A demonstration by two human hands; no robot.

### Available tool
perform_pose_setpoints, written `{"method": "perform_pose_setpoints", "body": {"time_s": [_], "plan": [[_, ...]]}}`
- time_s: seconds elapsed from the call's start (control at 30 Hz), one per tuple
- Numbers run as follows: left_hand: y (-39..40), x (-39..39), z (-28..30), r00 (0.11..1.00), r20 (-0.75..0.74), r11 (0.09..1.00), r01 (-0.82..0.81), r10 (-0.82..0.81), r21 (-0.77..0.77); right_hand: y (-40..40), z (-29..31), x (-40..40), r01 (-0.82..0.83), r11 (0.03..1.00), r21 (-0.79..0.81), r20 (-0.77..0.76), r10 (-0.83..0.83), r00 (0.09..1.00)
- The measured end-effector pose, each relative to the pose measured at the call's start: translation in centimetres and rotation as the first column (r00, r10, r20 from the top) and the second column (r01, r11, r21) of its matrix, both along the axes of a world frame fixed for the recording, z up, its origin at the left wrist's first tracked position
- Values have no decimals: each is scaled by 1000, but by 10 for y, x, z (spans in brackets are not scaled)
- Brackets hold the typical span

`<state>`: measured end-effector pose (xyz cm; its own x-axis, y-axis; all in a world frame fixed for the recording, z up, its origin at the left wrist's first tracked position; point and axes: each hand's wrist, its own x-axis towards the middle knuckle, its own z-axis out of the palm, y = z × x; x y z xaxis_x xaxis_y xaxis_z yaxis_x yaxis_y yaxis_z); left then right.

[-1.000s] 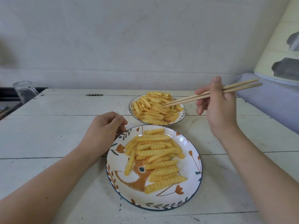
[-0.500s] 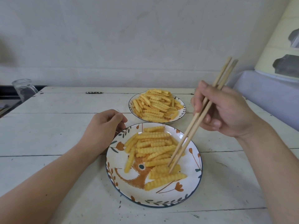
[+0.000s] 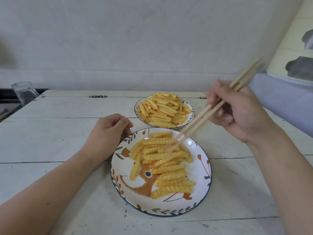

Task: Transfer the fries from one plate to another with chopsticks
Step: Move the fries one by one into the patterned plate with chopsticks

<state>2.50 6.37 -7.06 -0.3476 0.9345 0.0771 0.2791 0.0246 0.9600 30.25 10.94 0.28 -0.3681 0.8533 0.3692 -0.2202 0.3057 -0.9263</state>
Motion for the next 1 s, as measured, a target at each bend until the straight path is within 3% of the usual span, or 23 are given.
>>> {"method": "perform_pose_setpoints", "body": {"time_s": [0.1, 0.2, 0.43, 0.73, 1.0], "plan": [[0, 0, 0, 1000, 4, 1000, 4, -4, -2, 10, -6, -6, 327, 945, 0, -131, -324, 937], [0, 0, 0, 1000, 9, 1000, 3, -3, -6, 19, -21, -11, 531, 830, 173, -13, -537, 843], [-1, -1, 1, 1000, 12, 1000, 8, -8, -14, 24, -45, -30, 467, 823, 324, 146, -531, 835], [1, -1, 0, 1000, 7, 1000, 10, -10, -12, 22, -44, -30, 478, 791, 381, 164, -567, 807], [1, -1, 0, 1000, 2, 1000, 5, -5, -12, 20, -47, -31, 240, 727, 643, 360, -564, 743]]}}
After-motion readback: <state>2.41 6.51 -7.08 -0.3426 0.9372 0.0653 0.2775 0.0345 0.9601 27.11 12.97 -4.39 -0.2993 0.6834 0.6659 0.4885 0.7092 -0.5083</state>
